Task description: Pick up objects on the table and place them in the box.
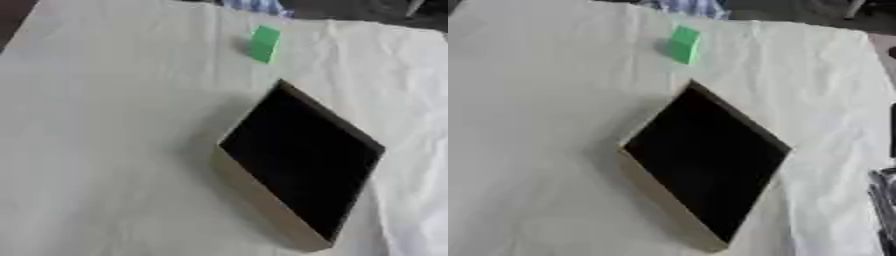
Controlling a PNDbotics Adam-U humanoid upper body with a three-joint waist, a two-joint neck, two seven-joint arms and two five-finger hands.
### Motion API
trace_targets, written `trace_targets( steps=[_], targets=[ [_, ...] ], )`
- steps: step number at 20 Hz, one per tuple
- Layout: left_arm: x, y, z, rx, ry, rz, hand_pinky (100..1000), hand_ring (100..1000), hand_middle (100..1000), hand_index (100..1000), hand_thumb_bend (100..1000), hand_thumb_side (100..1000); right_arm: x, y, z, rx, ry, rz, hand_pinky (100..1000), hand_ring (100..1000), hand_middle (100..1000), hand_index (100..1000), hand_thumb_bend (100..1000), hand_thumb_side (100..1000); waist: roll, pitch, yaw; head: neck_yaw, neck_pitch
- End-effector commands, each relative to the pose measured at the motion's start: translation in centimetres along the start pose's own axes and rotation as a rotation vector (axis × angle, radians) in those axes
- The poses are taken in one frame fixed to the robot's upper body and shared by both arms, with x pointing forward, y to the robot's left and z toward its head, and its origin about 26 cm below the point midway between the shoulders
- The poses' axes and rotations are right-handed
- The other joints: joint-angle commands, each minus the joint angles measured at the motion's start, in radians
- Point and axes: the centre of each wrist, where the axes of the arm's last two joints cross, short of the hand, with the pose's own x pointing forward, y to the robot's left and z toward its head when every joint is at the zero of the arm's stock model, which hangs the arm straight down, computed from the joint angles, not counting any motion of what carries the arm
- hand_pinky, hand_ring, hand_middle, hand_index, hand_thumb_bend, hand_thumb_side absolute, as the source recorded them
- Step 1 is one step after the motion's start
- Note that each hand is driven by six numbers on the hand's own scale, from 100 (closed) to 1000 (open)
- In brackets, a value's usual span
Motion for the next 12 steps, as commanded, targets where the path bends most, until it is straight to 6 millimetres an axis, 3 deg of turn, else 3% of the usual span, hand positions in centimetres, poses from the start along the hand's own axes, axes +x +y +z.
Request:
trace_targets(
  steps=[1,7,12],
  targets=[
    [0.5,0.4,-0.6,0.005,-0.031,-0.009,599,621,597,786,100,707,0.5,-0.6,-0.8,0.011,-0.028,0.018,640,734,569,735,100,729,0.004,-0.018,-0.003,0.002,-0.005],
    [0.5,0.4,-0.5,-0.006,-0.029,-0.01,600,621,597,786,100,704,1.0,-2.4,-3.2,0.214,-0.058,0.214,658,748,580,752,100,691,0.0,-0.028,-0.01,-0.001,0.008],
    [0.5,0.3,-0.4,-0.019,-0.023,-0.006,600,621,597,786,100,702,2.6,-3.4,-7.2,0.422,-0.06,0.447,703,784,628,790,100,718,-0.002,-0.041,-0.003,-0.01,0.017]
  ],
)
